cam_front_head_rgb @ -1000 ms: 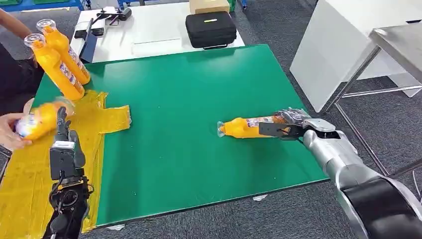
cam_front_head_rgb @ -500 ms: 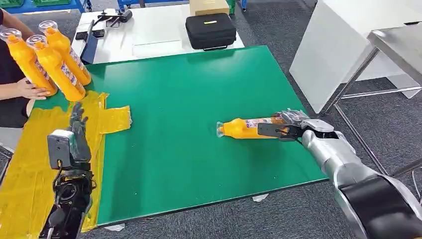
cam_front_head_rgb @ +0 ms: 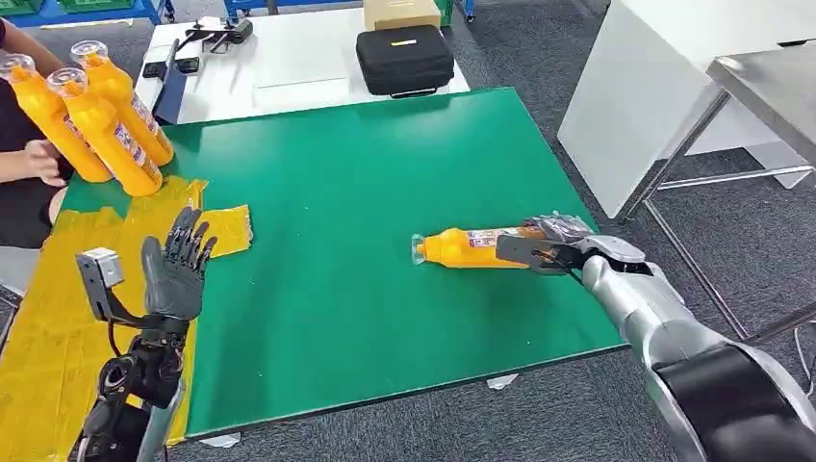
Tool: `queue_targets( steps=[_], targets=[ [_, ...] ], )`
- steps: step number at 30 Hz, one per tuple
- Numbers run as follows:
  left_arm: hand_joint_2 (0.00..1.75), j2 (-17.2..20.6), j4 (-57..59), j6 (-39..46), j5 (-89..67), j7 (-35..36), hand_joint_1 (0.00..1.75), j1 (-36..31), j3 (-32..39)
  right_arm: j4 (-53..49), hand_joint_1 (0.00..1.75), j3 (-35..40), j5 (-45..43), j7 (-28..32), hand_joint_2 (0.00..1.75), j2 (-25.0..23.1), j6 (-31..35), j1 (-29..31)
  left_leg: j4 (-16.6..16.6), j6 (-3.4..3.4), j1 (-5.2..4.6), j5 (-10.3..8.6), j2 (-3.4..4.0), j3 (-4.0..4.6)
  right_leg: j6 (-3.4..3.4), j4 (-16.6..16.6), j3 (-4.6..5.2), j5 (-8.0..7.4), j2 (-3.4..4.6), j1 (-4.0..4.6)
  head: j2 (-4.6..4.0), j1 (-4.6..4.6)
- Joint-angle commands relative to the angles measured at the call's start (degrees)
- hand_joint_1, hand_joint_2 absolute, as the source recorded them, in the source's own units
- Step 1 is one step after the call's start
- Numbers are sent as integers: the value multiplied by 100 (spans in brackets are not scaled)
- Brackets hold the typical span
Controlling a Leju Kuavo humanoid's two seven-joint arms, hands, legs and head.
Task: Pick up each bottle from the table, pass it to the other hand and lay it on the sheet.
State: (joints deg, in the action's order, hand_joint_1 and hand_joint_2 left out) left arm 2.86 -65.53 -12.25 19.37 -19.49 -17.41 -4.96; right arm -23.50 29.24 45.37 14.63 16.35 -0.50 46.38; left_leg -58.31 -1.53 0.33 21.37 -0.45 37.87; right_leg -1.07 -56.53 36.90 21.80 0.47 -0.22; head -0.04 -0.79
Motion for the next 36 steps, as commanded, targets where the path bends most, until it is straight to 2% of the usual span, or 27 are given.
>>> queue_targets(
  steps=[1,5,7,8,10,11,16,17,22,23,24,29,31,32,33,34,36],
  targets=[
    [175,84,644,-645,1000,207,0,160,70,-1257,175,-962,-1231,508,175,-342,116,-403,6,8,-7,12,25,-21,3,1,-8,7,19,-5,0,0],
    [175,-87,609,-343,872,131,0,154,-64,-2697,175,-1113,-1779,338,175,-460,258,-1067,6,1,1,-1,-3,11,2,5,9,7,-6,3,0,2],
    [175,-130,671,-301,864,131,0,119,-126,-2998,175,-1104,-1884,283,175,-539,288,-1186,5,1,-1,5,4,8,1,2,7,12,-1,0,0,2],
    [175,-142,678,-293,864,131,0,114,-134,-3015,175,-1098,-1890,263,175,-557,290,-1185,3,0,-1,0,2,22,0,-1,20,8,-4,0,0,-2],
    [175,-145,718,-231,796,92,0,83,-194,-3117,175,-1106,-1954,247,175,-625,345,-1215,1,5,-2,17,5,-2,2,-3,-4,25,-6,1,0,0],
    [175,-187,745,-139,710,45,0,56,-252,-3188,175,-1113,-2026,262,175,-748,386,-1214,2,0,-3,0,-5,33,0,-2,30,11,-11,-2,0,0],
    [175,-355,945,-87,722,0,0,-124,-421,-3119,175,-1038,-2298,263,175,-1096,413,-1066,-3,5,-3,11,13,22,1,-7,24,18,3,-2,0,0],
    [175,-411,954,-92,726,4,0,-160,-460,-3093,175,-1009,-2297,262,175,-1149,448,-1037,0,1,-4,1,3,41,0,-5,40,11,-6,-3,0,0],
    [175,-426,997,-176,826,49,0,-204,-485,-2967,175,-967,-2343,294,175,-1180,502,-978,1,1,-4,-1,-6,40,0,-4,39,12,-15,-3,0,0],
    [175,-469,1058,-183,848,74,0,-270,-510,-2893,175,-927,-2354,272,175,-1236,474,-957,-1,8,-3,16,-3,6,2,-7,6,29,-17,-1,0,2],
    [175,-488,1084,-170,854,68,0,-318,-528,-2833,175,-896,-2339,222,175,-1288,466,-941,1,0,-4,-1,-7,40,-1,-3,39,12,-14,-2,0,2],
    [175,-499,1076,-144,850,57,0,-388,-528,-2786,175,-813,-2206,61,175,-1379,574,-956,-3,3,-2,9,1,23,0,-6,22,20,-10,0,0,4],
    [175,-484,1030,-110,846,63,0,-366,-505,-2771,175,-808,-2140,-28,175,-1380,540,-951,1,0,-3,-3,-1,45,-1,-2,44,8,-9,-2,0,0],
    [175,-465,969,-70,837,43,0,-349,-475,-2747,175,-803,-2058,-154,175,-1398,533,-927,-1,4,-3,9,2,22,0,-5,22,19,-10,-1,0,2],
    [175,-454,937,-67,836,58,0,-337,-460,-2759,169,-813,-2031,-191,175,-1406,545,-930,-3,6,-2,16,6,8,1,-7,9,26,-8,0,0,0],
    [175,-434,865,-38,834,66,0,-277,-409,-2782,2,-854,-1976,-244,175,-1422,589,-961,-1,1,-3,3,0,36,0,-4,35,14,-11,-1,0,0],
    [175,-419,819,-46,832,79,0,-200,-359,-2812,0,-948,-1918,-272,175,-1433,598,-1020,0,2,-2,4,1,33,0,-2,32,15,-8,0,0,2]
  ],
)
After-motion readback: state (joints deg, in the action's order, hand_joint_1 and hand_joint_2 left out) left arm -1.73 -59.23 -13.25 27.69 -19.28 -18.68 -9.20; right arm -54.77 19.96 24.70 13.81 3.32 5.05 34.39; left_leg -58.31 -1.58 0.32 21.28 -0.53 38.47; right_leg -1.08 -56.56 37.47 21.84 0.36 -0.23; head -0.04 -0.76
